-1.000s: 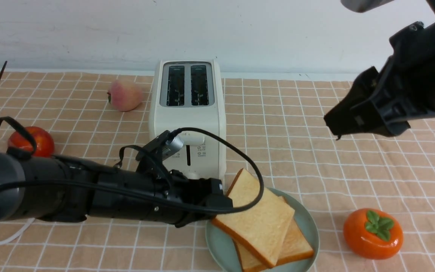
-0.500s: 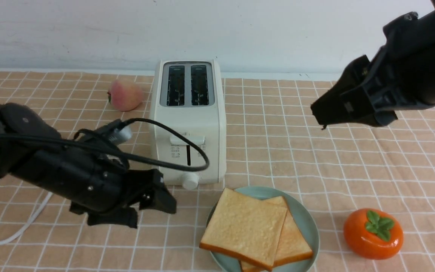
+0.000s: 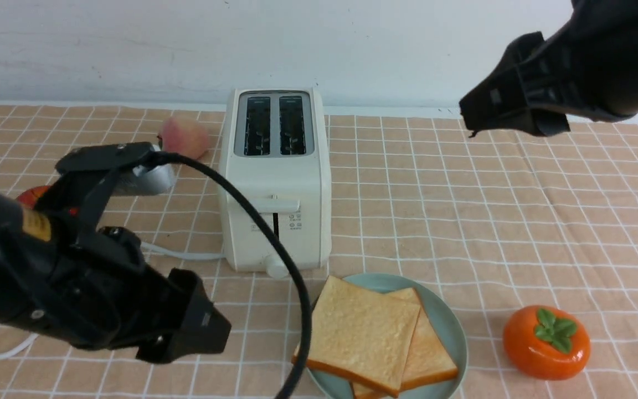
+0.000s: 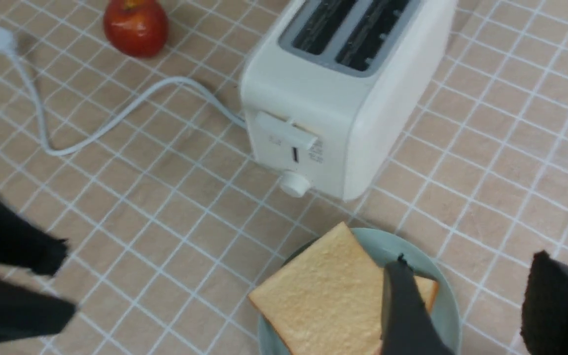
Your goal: Take toasted bread from bread machine on light coffee tablecloth place on plate.
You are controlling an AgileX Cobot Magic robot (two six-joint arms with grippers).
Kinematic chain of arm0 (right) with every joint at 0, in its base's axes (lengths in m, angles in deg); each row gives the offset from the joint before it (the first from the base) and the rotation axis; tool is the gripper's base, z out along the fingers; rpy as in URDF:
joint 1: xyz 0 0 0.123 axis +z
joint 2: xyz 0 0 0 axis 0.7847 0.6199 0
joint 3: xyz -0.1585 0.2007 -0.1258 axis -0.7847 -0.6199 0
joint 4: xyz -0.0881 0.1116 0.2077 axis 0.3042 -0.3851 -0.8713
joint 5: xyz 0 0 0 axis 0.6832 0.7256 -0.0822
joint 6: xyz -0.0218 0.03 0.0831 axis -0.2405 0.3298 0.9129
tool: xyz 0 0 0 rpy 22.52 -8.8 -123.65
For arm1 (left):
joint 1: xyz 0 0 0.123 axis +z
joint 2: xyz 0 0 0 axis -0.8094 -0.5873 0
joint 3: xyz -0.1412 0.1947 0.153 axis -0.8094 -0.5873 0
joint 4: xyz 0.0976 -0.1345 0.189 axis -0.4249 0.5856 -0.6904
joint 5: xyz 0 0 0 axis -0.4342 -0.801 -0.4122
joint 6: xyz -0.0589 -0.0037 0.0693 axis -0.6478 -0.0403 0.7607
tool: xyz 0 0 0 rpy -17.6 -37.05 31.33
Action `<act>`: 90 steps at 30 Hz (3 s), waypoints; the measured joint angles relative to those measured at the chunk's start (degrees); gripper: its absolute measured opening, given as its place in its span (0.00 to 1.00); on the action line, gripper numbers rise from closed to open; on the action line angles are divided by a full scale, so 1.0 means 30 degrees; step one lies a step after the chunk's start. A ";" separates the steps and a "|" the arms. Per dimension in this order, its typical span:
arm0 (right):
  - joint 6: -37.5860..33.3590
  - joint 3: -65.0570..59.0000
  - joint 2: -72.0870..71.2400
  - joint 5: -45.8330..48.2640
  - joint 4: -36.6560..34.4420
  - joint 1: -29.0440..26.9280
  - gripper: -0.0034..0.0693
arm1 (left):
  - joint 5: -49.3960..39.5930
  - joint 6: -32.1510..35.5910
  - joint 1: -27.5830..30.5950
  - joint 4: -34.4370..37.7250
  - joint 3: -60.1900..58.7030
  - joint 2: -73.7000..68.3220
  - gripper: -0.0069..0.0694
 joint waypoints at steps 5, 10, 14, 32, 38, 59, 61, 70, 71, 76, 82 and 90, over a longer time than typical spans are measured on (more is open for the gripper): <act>0.2387 -0.0811 -0.1194 0.0742 0.1331 0.0000 0.31 | -0.1014 -0.1024 -0.0094 -0.1284 -0.0225 0.2984 0.52; 0.3288 -0.5119 -0.5170 -0.1747 0.2037 0.0000 0.04 | -0.0953 -0.3762 -0.0094 -0.2518 -0.2114 0.6019 0.25; 0.4399 -0.9183 -0.8337 -0.4168 0.3326 0.0000 0.02 | -0.0528 -0.5845 -0.0094 -0.2943 -0.3453 0.7722 0.10; 0.8520 -2.3779 -2.2847 -0.8741 0.7973 0.0000 0.02 | -0.1827 -0.8188 -0.0094 -0.2036 -0.4126 1.3591 0.07; 0.8542 -2.3800 -2.3433 -0.8761 0.8117 0.0000 0.03 | -0.2044 -0.8203 -0.0094 -0.1996 -0.4126 1.3591 0.07; 0.8542 -2.3800 -2.3440 -0.8761 0.8117 0.0000 0.05 | 0.2916 -0.6888 0.0225 -0.6523 -0.7220 1.9341 0.07; 0.8542 -2.3800 -2.3440 -0.8761 0.8117 0.0000 0.05 | 0.4054 -0.6753 0.0595 -0.6843 -0.7998 1.9895 0.07; 0.8542 -2.3800 -2.3440 -0.8764 0.8117 0.0000 0.06 | 1.1360 -0.4588 0.4287 -0.7699 -1.6291 2.1266 0.07; 0.8542 -2.3800 -2.3440 -0.8764 0.8117 0.0000 0.06 | 1.1610 -0.4588 0.4287 -0.7699 -1.7041 2.1266 0.07; 0.8542 -2.3800 -2.3440 -0.8764 0.8117 0.0000 0.06 | 1.1191 -0.4588 0.4069 -0.7699 -1.8148 2.1266 0.08; 0.8542 -2.3800 -2.3440 -0.8764 0.8117 0.0000 0.07 | 0.9905 -0.4588 0.4069 -0.7699 -1.8186 2.1266 0.08; 0.8542 -2.3800 -2.3440 -0.8764 0.8117 0.0000 0.08 | 0.9888 -0.4588 0.4069 -0.7699 -1.8200 2.1266 0.09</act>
